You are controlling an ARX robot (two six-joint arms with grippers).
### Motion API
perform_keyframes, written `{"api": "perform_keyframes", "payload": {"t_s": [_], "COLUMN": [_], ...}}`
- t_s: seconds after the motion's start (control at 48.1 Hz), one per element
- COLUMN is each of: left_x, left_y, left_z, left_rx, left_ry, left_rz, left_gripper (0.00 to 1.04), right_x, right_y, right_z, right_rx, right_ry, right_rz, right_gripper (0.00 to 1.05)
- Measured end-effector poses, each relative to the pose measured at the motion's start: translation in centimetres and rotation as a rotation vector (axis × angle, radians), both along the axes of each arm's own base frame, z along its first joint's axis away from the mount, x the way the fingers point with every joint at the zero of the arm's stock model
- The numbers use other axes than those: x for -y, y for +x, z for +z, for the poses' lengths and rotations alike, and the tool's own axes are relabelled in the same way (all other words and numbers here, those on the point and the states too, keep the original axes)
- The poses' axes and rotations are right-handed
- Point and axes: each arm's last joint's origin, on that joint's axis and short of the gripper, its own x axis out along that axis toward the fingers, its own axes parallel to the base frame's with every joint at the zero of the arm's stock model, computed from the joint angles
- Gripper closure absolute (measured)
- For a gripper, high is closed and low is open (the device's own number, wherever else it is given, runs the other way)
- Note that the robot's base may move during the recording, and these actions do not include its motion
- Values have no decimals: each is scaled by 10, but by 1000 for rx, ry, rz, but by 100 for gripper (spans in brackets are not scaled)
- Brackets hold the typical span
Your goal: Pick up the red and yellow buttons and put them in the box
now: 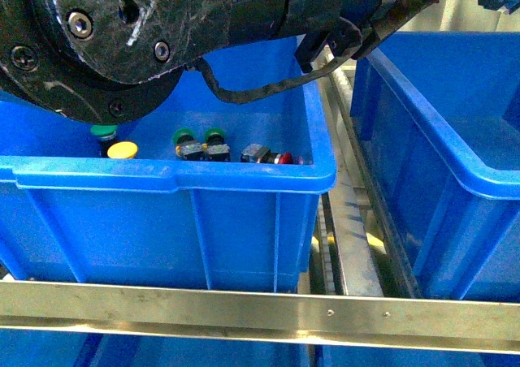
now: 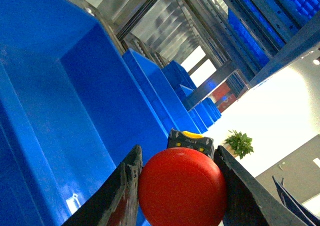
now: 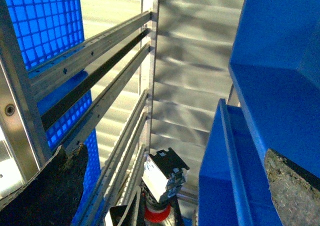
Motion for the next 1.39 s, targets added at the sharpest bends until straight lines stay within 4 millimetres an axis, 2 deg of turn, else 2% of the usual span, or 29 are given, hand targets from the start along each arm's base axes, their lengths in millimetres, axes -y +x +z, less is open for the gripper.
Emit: {"api": "perform_keyframes", "payload": {"t_s": [0.229, 0.458, 0.707, 0.978, 1.331, 1.394], "left_x": [3, 5, 9, 17, 20, 20], "left_y": [-3, -4, -8, -10, -5, -4], "left_z": [1, 1, -4, -13, -25, -25], "left_rx": [2, -1, -20, -46, -78, -81], "left_ry": [-9, -14, -10, 0, 16, 18], "left_rz": [-12, -20, -40, -53, -37, -37], "left_gripper": [71, 71, 71, 71, 71, 71], "right_x": [-13, -20, -32, -45, -49, -49], "right_y": [26, 52, 68, 76, 67, 66], "right_z": [11, 8, 8, 20, 33, 34], "right_rx": [33, -3, -32, -20, -11, -15], "right_ry": [12, 5, -12, -26, -42, -42], "right_rz": [40, 40, 42, 51, 51, 46], "right_gripper": [3, 3, 3, 3, 3, 9]}}
